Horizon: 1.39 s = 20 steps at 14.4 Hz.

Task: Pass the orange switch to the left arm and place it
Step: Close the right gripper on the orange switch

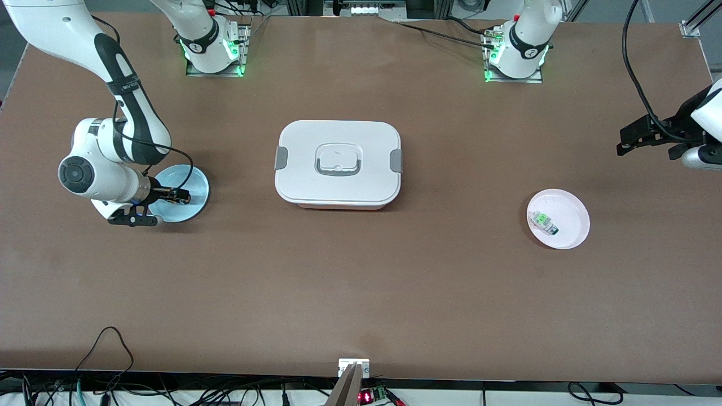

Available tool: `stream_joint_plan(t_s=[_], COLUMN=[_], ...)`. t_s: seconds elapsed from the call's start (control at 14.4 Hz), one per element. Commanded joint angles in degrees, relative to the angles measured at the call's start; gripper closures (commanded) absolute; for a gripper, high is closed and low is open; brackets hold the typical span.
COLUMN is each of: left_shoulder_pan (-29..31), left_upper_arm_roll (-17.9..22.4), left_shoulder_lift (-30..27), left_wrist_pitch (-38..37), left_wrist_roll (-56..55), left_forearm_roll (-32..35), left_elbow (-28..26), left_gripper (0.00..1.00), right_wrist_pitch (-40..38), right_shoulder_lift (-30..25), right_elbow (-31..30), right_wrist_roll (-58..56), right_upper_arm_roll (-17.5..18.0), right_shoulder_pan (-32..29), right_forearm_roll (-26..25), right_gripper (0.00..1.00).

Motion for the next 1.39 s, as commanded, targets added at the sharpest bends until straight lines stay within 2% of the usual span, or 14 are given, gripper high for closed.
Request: stream_joint_plan(t_s=[0.0, 0.42, 0.48, 0.69, 0.9, 1.04, 1.32], left_shoulder_pan=[0.27, 0.36, 0.45, 0.36, 0.36, 0.36, 0.36], left_upper_arm_roll=[-0.39, -0.48, -0.48, -0.48, -0.57, -0.57, -0.57], left_shoulder_lift=[-0.01, 0.07, 0.07, 0.07, 0.07, 0.07, 0.07], left_wrist_pitch=[-0.76, -0.76, -0.76, -0.85, -0.85, -0.85, -0.85], left_wrist_roll=[-0.13, -0.22, -0.22, -0.22, -0.22, -0.22, -0.22], left_forearm_roll=[0.31, 0.31, 0.31, 0.31, 0.31, 0.31, 0.31], left_elbow=[1.1, 1.1, 1.1, 1.27, 1.45, 1.45, 1.45], left_gripper=[0.0, 0.0, 0.0, 0.0, 0.0, 0.0, 0.0], right_wrist_pitch=[3.69, 4.22, 4.22, 3.79, 3.52, 2.91, -5.43], right_shoulder_lift=[0.73, 2.05, 2.14, 2.14, 1.88, 0.83, -3.47], right_elbow=[-1.99, -2.09, -2.09, -2.09, -1.91, -1.82, 0.02], right_wrist_roll=[-0.66, -1.1, -1.1, -1.28, -6.53, -9.53, -10.85], right_upper_arm_roll=[-0.26, -0.45, -0.45, -0.44, -0.36, -0.27, 1.3], right_shoulder_pan=[-0.64, -0.9, -0.9, -0.9, -0.9, -0.9, -0.81], right_forearm_roll=[-0.84, -0.67, -0.67, -0.67, -0.67, -0.58, -0.05], right_gripper=[0.0, 0.02, 0.1, 0.54, 0.77, 0.85, 0.9])
